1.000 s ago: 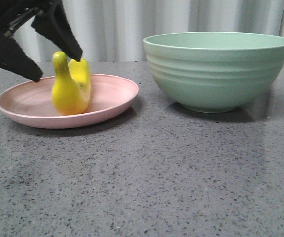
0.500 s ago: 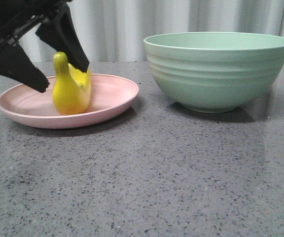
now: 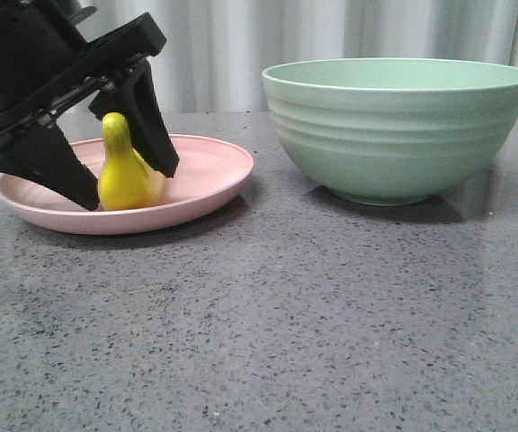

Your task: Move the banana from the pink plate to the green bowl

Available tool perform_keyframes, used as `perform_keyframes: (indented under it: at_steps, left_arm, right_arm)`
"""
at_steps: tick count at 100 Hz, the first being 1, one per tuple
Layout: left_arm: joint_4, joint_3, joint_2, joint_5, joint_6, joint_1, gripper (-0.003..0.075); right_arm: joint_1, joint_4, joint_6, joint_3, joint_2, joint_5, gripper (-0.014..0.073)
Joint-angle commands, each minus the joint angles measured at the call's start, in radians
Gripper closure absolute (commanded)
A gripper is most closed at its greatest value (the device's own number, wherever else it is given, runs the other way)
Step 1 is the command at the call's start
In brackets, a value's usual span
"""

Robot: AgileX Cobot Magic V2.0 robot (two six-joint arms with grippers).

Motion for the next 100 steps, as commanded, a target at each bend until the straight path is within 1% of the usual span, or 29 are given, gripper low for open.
perform_keyframes:
  at_steps: [1,7,14,19,21,26,28,29,31,49,63,81,88,95,100]
  left_arm:
    - [-0.027,-0.035,-0.034,-0.023,-0.011,-0.010,0.0271]
    - [-0.027,-0.035,-0.034,-0.023,-0.011,-0.010,0.0323]
    - [-0.027,-0.035,-0.034,-0.023,-0.011,-0.010,0.0427]
    - [-0.025,-0.035,-0.034,-0.027,-0.011,-0.010,0.0530]
    - [-0.025,-0.035,-0.034,-0.030,-0.011,-0.010,0.0557]
    - [-0.025,-0.035,-0.034,-0.035,-0.011,-0.010,0.0666]
    - [-0.025,-0.035,-0.034,-0.035,-0.011,-0.010,0.0693]
    - [-0.025,-0.035,-0.034,-0.035,-0.011,-0.010,0.0719]
    - [-0.025,-0.035,-0.034,-0.036,-0.011,-0.010,0.0738]
    - [-0.025,-0.048,-0.034,-0.039,-0.011,-0.010,0.0739]
    - [0.002,-0.094,-0.045,0.003,-0.011,-0.010,0.0739]
    - [0.105,-0.184,-0.087,0.092,-0.011,-0.010,0.0739]
    - [0.125,-0.218,-0.108,0.132,0.012,-0.010,0.0739]
    - [0.124,-0.250,-0.127,0.181,0.062,-0.010,0.0739]
    - [0.124,-0.271,-0.140,0.216,0.099,-0.010,0.0739]
  right_arm:
    - [-0.005,-0.005,-0.004,-0.026,0.007,-0.084,0.0673]
    - [-0.005,-0.005,-0.004,-0.026,0.007,-0.084,0.0673]
    - [-0.005,-0.005,-0.004,-0.026,0.007,-0.084,0.0673]
    - [-0.005,-0.005,-0.004,-0.026,0.007,-0.084,0.0673]
    - [-0.005,-0.005,-0.004,-0.026,0.007,-0.084,0.0673]
    - [-0.005,-0.005,-0.004,-0.026,0.007,-0.084,0.0673]
    - [-0.005,-0.005,-0.004,-0.026,0.007,-0.084,0.0673]
    - [-0.005,-0.005,-0.004,-0.026,0.007,-0.084,0.0673]
    - [-0.005,-0.005,-0.004,-0.026,0.007,-0.084,0.0673]
    - [0.032,-0.005,-0.004,-0.026,0.007,-0.086,0.0673]
    - [0.078,-0.007,-0.006,-0.046,0.018,-0.069,0.0673]
    - [0.166,-0.013,-0.081,-0.150,0.075,0.041,0.0673]
    - [0.210,-0.013,-0.128,-0.205,0.111,0.093,0.0668]
    - [0.259,-0.013,-0.179,-0.268,0.157,0.157,0.0629]
    - [0.297,-0.011,-0.206,-0.316,0.199,0.204,0.0568]
